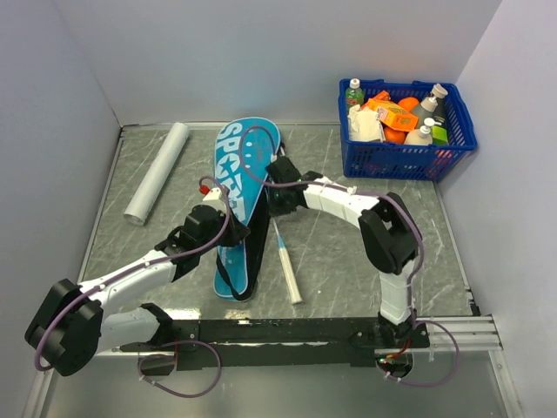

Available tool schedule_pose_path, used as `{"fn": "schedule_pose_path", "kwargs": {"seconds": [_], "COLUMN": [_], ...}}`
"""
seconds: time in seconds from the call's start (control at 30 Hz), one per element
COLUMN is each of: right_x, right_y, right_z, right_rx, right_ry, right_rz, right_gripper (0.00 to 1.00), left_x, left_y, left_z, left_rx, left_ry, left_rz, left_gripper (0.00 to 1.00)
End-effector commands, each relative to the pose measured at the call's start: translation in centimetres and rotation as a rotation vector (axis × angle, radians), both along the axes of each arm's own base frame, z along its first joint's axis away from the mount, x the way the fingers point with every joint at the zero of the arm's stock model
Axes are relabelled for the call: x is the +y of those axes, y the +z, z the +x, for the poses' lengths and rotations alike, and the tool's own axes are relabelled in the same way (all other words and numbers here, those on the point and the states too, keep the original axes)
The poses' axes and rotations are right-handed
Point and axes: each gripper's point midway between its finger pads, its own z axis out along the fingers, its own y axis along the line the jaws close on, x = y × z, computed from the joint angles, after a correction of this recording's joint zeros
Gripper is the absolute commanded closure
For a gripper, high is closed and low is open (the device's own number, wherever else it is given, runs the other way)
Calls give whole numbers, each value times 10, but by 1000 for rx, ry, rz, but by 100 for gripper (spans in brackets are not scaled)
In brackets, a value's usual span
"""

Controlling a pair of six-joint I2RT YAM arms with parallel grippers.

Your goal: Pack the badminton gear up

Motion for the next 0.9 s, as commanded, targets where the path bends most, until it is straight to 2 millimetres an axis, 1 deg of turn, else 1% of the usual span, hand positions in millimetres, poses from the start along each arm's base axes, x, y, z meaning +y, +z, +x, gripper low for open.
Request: {"fn": "schedule_pose_path", "kwargs": {"seconds": [0.0, 0.03, 0.07, 0.1, 0.17, 0.27, 0.33, 0.43, 0.47, 0.5, 0.53, 0.57, 0.6, 0.63, 0.67, 0.73, 0.77, 0.8, 0.83, 0.87], "right_x": [24, 30, 35, 40, 50, 57, 60, 62, 61, 61, 61, 56, 55, 52, 46, 38, 29, 25, 19, 8], "right_y": [41, 43, 52, 43, 43, 43, 42, 38, 32, 33, 32, 30, 32, 32, 35, 40, 45, 50, 54, 59], "right_z": [74, 78, 89, 93, 103, 107, 106, 98, 89, 89, 84, 76, 72, 68, 61, 54, 45, 40, 37, 27], "right_rx": [-169, -170, -188, -171, -168, -164, -156, -146, -121, -129, -120, -112, -116, -116, -120, -125, -133, -143, -155, -165], "right_ry": [-47, -36, -37, -37, -36, -42, -45, -32, -22, -16, -6, 2, 10, 15, 22, 32, 36, 43, 39, 38], "right_rz": [125, 148, 175, 184, 225, 264, 282, 310, 319, 333, 339, 334, 341, 335, 325, 318, 313, 314, 308, 299], "right_gripper": [100, 100, 100, 100, 100, 100, 96, 89, 86, 83, 73, 69, 66, 60, 57, 52, 50, 49, 45, 44], "left_x": [-10, -11, -11, -11, -10, -10, -10, -13, -14, -14, -14, -15, -15, -16, -16, -16, -17, -17, -16, -16], "left_y": [18, 19, 17, 17, 17, 17, 16, 16, 16, 13, 12, 12, 10, 9, 9, 8, 9, 8, 9, 10], "left_z": [2, 1, 0, -1, 0, 1, 1, 3, 4, 5, 6, 6, 7, 8, 9, 9, 10, 10, 11, 11], "left_rx": [-46, -46, -42, -43, -42, -42, -40, -36, -40, -32, -28, -29, -26, -24, -24, -24, -28, -25, -29, -33], "left_ry": [-32, -34, -35, -36, -32, -31, -30, -32, -33, -34, -34, -36, -33, -32, -35, -35, -36, -34, -32, -33], "left_rz": [-72, -75, -75, -77, -75, -67, -67, -75, -78, -75, -73, -72, -68, -65, -65, -61, -61, -56, -55, -55], "left_gripper": [99, 99, 99, 99, 99, 99, 99, 99, 99, 99, 99, 99, 99, 99, 99, 99, 99, 99, 99, 99]}}
